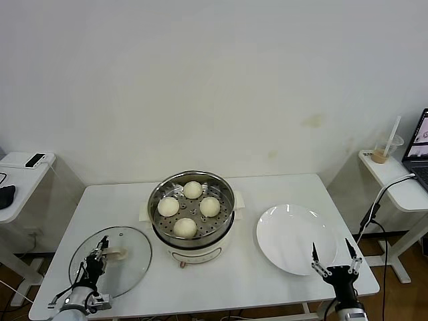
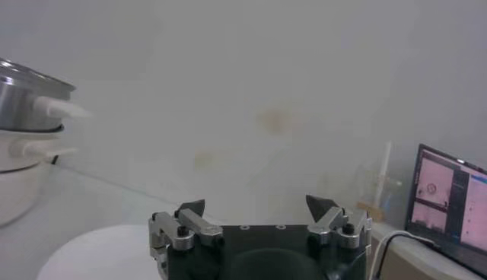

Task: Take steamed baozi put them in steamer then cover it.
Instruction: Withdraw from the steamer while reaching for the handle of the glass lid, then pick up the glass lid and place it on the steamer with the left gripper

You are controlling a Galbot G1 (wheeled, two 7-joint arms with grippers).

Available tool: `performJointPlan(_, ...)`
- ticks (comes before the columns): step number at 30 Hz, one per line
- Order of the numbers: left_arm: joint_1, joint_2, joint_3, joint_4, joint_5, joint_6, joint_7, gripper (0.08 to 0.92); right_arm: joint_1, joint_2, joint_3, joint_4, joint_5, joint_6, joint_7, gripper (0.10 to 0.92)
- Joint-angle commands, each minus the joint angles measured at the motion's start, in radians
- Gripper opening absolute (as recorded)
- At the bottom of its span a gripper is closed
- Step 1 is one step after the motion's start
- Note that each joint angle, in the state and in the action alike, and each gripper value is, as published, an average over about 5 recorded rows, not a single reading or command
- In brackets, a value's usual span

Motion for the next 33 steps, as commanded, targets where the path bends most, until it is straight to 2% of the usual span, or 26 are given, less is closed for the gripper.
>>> performJointPlan(1,0.038,0.005,-0.012,-0.062,-0.025,-0.007,-0.034,0.255,0.000,-0.002,-0.005,0.000,0.000,0.001,0.000,0.823)
performJointPlan(6,0.071,0.020,-0.045,-0.136,-0.058,-0.009,-0.046,0.158,0.007,-0.009,-0.016,-0.009,-0.001,0.003,0.000,0.823)
performJointPlan(12,0.109,0.083,-0.119,-0.219,-0.108,-0.006,-0.015,0.155,0.006,-0.017,-0.031,-0.006,-0.001,0.001,0.000,0.823)
performJointPlan(23,0.106,0.215,-0.249,-0.238,-0.225,-0.028,0.052,0.155,-0.004,-0.026,-0.031,0.006,-0.006,0.004,-0.001,0.823)
performJointPlan(33,0.061,0.291,-0.182,-0.349,-0.332,0.050,0.148,0.155,-0.018,-0.021,-0.020,0.014,-0.018,0.002,0.000,0.823)
